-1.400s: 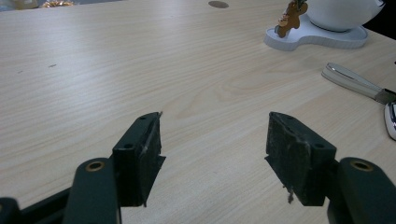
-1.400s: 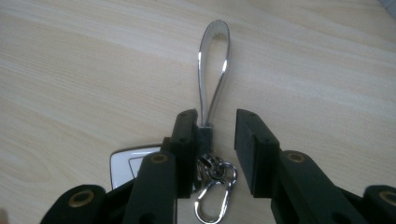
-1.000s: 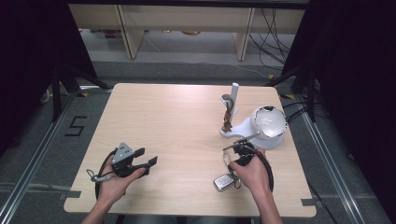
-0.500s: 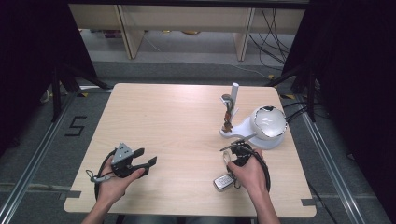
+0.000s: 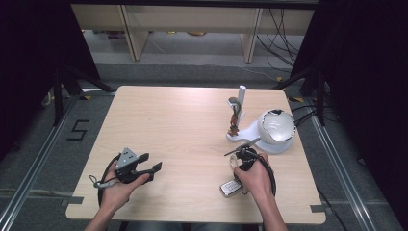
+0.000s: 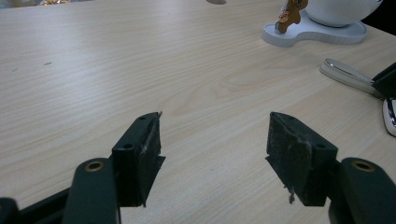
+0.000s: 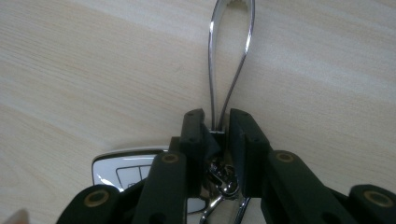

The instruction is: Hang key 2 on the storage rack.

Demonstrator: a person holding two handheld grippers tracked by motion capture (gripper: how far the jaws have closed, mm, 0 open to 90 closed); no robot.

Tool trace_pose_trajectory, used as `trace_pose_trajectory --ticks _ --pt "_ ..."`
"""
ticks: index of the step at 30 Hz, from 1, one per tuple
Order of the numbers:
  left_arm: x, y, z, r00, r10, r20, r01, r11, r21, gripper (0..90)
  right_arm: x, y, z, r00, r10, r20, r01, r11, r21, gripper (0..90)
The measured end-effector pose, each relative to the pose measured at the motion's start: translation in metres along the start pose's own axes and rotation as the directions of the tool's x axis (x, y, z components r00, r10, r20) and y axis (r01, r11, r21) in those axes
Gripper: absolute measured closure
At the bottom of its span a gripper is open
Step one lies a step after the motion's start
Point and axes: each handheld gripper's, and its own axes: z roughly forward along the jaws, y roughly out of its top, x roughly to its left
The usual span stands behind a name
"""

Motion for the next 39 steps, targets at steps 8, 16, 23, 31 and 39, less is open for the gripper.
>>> trace_pose_trajectory --ticks 8,16,23,31,39 --pt "0.001 0.000 0.001 1.0000 0.005 0.007 -0.005 1.0000 0.001 34.9 -0.006 0.002 0.002 0.9985 -0.054 -0.007 0.054 0.998 -0.036 74.8" --pt "0.000 -0.003 0.003 0.9999 0.001 0.015 -0.001 1.0000 0.009 34.9 -0.001 0.004 0.007 0.9998 -0.016 0.015 0.016 1.000 0.002 78.5" --pt "0.000 -0.003 0.002 1.0000 0.006 0.005 -0.006 0.9999 0.012 35.0 0.003 0.002 0.004 0.9999 0.006 0.012 -0.005 0.999 -0.035 82.6" --pt "-0.007 0.001 0.002 0.9994 0.009 0.032 -0.009 1.0000 -0.003 35.9 0.014 -0.003 -0.031 0.9981 0.051 -0.034 -0.058 0.965 -0.254 82.7" --pt "-0.023 0.016 0.005 0.9927 0.035 0.115 -0.030 0.9988 -0.039 37.8 0.025 -0.002 -0.062 0.9967 -0.040 -0.070 0.000 0.869 -0.494 82.7"
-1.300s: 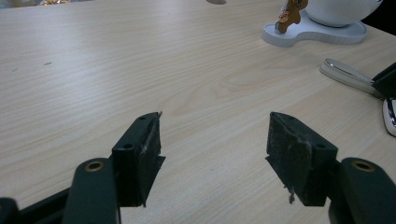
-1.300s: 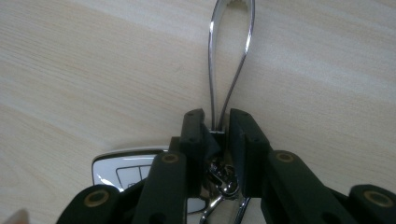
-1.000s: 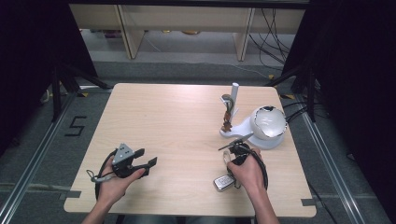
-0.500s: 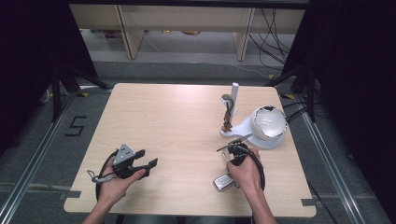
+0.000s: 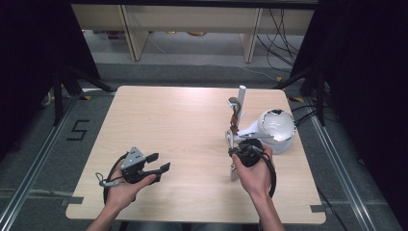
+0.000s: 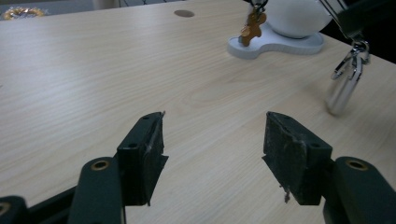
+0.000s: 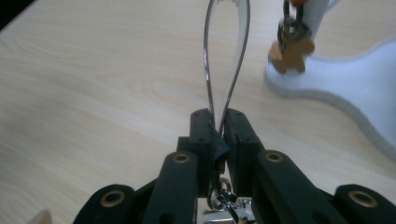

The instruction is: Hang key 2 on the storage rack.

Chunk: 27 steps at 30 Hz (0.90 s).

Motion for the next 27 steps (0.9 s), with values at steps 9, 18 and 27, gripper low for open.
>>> trace_pose_trajectory --ticks 9,18,27 --pt "-0.023 0.021 0.011 0.9953 0.051 0.082 -0.051 0.9987 -0.008 41.5 0.014 0.010 -0.006 0.9988 -0.043 -0.024 0.038 0.984 -0.177 82.6" --pt "-0.056 0.049 0.044 0.9639 0.104 0.245 -0.104 0.9945 -0.013 48.5 0.027 0.013 -0.006 0.9962 -0.037 -0.079 0.021 0.980 -0.197 82.6" --pt "-0.067 0.061 0.074 0.9489 0.088 0.303 -0.093 0.9956 0.003 53.0 0.037 0.016 -0.007 0.9945 -0.059 -0.087 0.038 0.974 -0.221 82.6"
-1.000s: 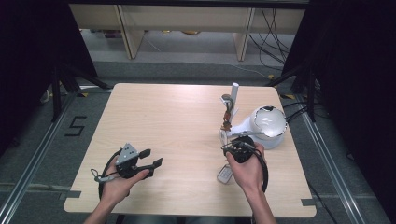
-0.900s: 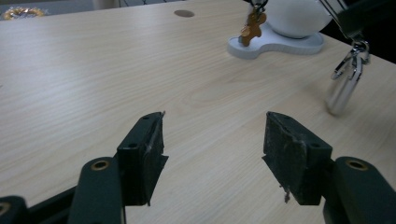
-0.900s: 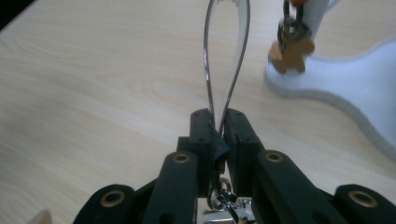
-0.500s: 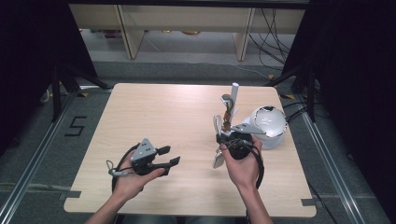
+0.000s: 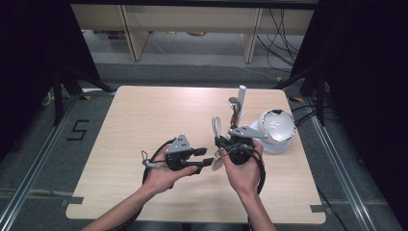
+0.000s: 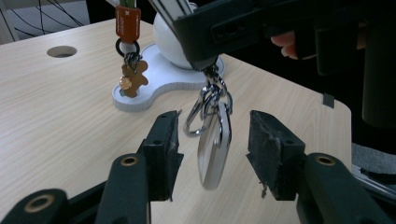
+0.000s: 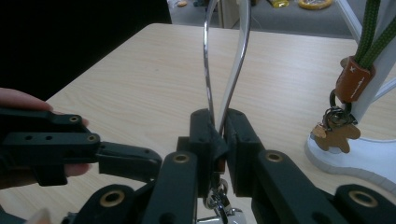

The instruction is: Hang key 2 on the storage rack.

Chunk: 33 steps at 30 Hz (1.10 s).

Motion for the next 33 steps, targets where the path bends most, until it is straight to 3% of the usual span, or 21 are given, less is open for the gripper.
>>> trace_pose_trajectory --ticks 6,9,10,12,20,25,26,33 --pt "-0.002 0.005 0.004 1.0000 -0.002 0.006 0.002 0.9999 -0.011 53.9 0.003 0.000 0.000 1.0000 0.000 0.001 0.000 1.000 -0.008 82.6" --pt "-0.001 0.006 0.005 1.0000 -0.003 0.003 0.003 1.0000 -0.007 54.3 0.003 0.000 0.001 0.9997 -0.022 0.005 0.022 1.000 -0.010 82.6" --pt "-0.001 0.005 0.005 1.0000 0.000 0.009 0.000 1.0000 -0.009 54.3 0.007 -0.001 0.000 0.9993 0.037 -0.002 -0.037 0.999 0.001 82.6" --pt "-0.001 0.004 0.004 0.9998 0.018 -0.012 -0.018 0.9998 0.002 53.9 0.002 0.000 0.001 0.9998 -0.017 0.005 0.017 1.000 -0.019 82.6" --pt "0.003 -0.001 -0.007 0.9979 0.040 -0.052 -0.039 0.9991 0.018 52.1 -0.001 0.006 0.006 0.9998 -0.001 0.019 0.001 1.000 -0.023 82.5" --pt "-0.001 -0.006 -0.013 0.9965 0.060 -0.058 -0.059 0.9982 0.012 51.2 -0.004 0.029 0.006 0.9993 -0.018 0.031 0.019 0.999 -0.037 82.5" --pt "-0.001 -0.008 -0.015 0.9957 0.068 -0.064 -0.067 0.9976 0.016 51.0 -0.005 0.041 0.007 0.9987 -0.044 0.027 0.045 0.998 -0.054 82.5" --pt "-0.002 -0.018 -0.024 0.9940 0.074 -0.080 -0.072 0.9972 0.020 50.6 -0.016 0.073 0.015 0.9997 -0.025 0.003 0.025 0.998 -0.060 82.4"
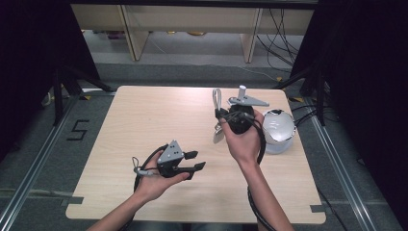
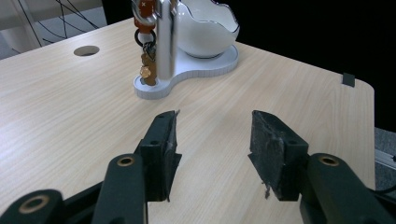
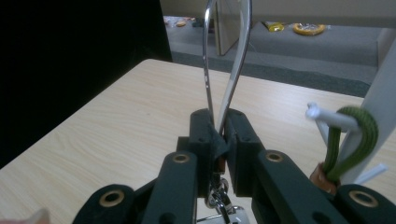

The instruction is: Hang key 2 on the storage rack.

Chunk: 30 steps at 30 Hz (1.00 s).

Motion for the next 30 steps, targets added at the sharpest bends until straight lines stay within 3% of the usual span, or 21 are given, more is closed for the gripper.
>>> trace_pose_trajectory --ticks 1,12,30 --pt "0.001 -0.003 -0.001 1.0000 -0.003 -0.004 0.003 1.0000 0.000 50.5 -0.004 0.009 0.005 0.9999 0.008 0.009 -0.008 1.000 0.010 82.5" --pt "0.002 -0.015 -0.005 0.9999 -0.009 -0.011 0.009 0.9998 0.015 50.0 -0.014 0.036 0.026 0.9995 0.008 0.030 -0.010 0.999 0.054 82.3" --pt "0.004 -0.020 -0.006 0.9995 -0.020 -0.024 0.020 0.9997 0.013 49.9 -0.020 0.043 0.034 0.9971 0.004 0.076 -0.009 0.998 0.060 82.3"
